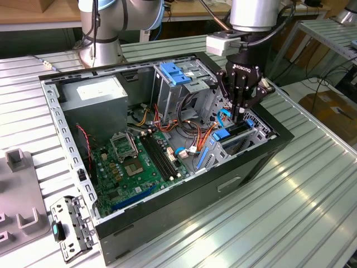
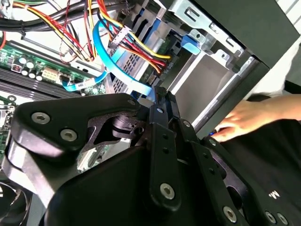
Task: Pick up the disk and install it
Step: 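Insert the second disk wire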
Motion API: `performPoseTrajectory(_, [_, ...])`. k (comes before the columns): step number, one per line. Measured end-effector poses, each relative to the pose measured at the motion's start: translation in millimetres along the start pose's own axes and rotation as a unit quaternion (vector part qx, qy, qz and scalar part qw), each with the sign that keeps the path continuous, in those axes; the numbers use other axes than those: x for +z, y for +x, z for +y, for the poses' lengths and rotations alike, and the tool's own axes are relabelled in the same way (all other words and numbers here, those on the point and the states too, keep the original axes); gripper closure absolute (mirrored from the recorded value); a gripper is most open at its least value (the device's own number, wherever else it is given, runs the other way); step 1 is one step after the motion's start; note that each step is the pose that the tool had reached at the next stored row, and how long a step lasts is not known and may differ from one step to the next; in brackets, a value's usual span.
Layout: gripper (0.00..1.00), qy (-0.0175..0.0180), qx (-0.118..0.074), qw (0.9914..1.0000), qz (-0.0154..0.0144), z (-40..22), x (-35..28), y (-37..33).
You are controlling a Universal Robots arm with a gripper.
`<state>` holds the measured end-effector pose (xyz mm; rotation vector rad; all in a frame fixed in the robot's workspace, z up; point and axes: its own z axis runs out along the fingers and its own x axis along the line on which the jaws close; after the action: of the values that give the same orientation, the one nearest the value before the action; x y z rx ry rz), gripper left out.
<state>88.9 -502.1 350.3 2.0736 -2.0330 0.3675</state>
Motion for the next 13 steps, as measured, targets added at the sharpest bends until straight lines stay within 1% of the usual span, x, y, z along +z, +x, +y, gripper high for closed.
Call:
performPoseTrajectory(1, [0.84, 0.0003, 0.000, 0.99998, -0.0058, 0.0, 0.6, 1.7])
performPoseTrajectory(2, [0.84, 0.0009, 0.001, 0.99984, -0.0178, 0.1, 1.9, 5.1])
performPoseTrajectory(4, [0.84, 0.0015, 0.001, 0.99953, -0.0307, 0.2, 3.1, 8.3])
performPoseTrajectory(5, [0.84, 0.0019, 0.002, 0.99913, -0.0417, 0.3, 4.0, 10.9])
performPoseTrajectory(6, [0.84, 0.0023, 0.002, 0.99835, -0.0574, 0.4, 5.2, 14.1])
performPoseTrajectory(7, [0.84, 0.0026, 0.002, 0.99796, -0.0637, 0.4, 5.5, 15.2])
performPoseTrajectory(8, [0.84, 0.0027, 0.002, 0.99782, -0.0659, 0.5, 5.6, 15.5])
performPoseTrajectory(13, [0.84, 0.0026, 0.002, 0.99780, -0.0662, 0.4, 5.6, 15.5])
